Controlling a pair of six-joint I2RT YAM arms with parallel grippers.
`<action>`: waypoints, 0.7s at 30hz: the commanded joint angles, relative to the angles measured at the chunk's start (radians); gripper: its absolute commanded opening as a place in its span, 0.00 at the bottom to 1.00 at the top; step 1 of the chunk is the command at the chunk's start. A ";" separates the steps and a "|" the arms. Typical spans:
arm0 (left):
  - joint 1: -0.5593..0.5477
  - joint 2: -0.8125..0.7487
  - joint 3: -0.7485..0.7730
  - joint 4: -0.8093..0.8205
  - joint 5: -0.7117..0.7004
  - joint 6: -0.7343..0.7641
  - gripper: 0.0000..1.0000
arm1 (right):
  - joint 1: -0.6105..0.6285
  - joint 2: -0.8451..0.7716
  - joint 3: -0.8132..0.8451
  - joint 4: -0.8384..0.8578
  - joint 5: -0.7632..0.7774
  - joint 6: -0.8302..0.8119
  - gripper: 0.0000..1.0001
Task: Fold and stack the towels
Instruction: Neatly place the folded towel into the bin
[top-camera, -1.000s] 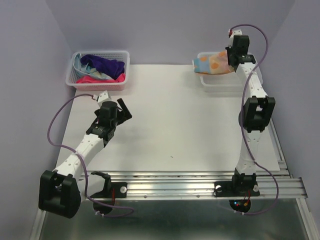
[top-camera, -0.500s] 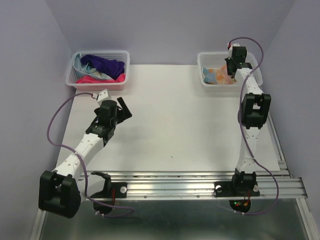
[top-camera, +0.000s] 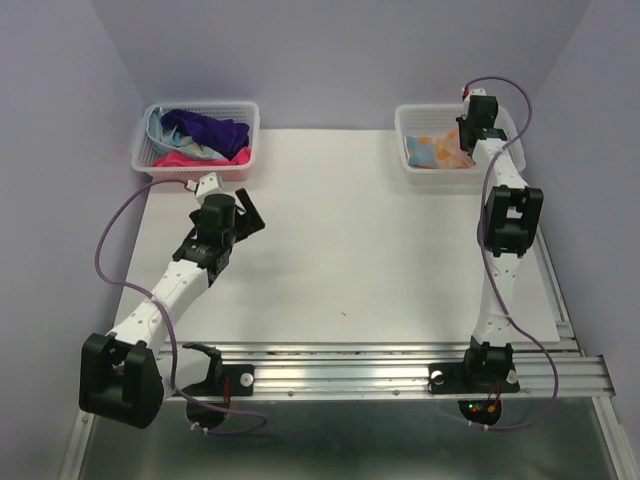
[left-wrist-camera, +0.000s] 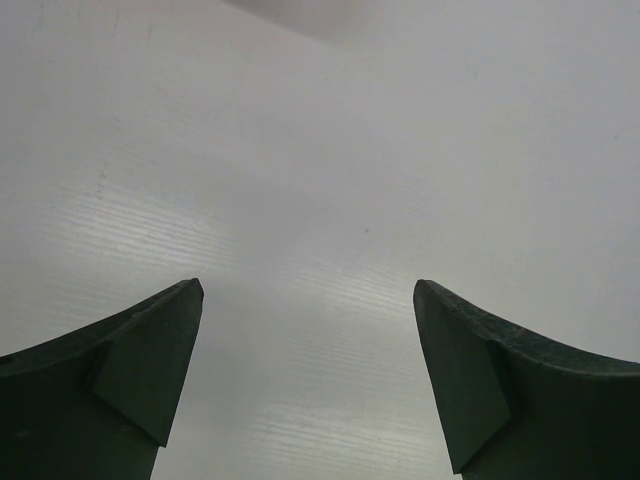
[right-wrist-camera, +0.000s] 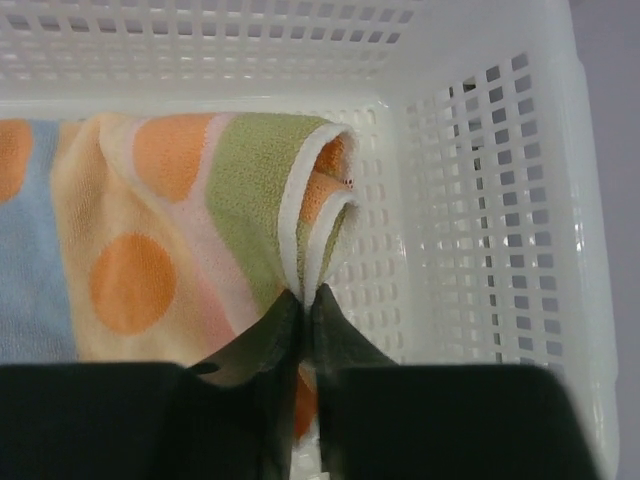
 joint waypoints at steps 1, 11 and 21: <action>-0.006 0.007 0.054 0.033 -0.004 0.018 0.99 | -0.007 0.008 0.038 0.053 0.019 -0.005 0.19; -0.006 0.032 0.153 0.036 -0.028 0.032 0.99 | -0.006 -0.044 0.025 0.025 0.040 0.090 1.00; 0.089 0.249 0.485 -0.018 -0.120 0.108 0.99 | 0.109 -0.356 -0.239 0.034 -0.024 0.190 1.00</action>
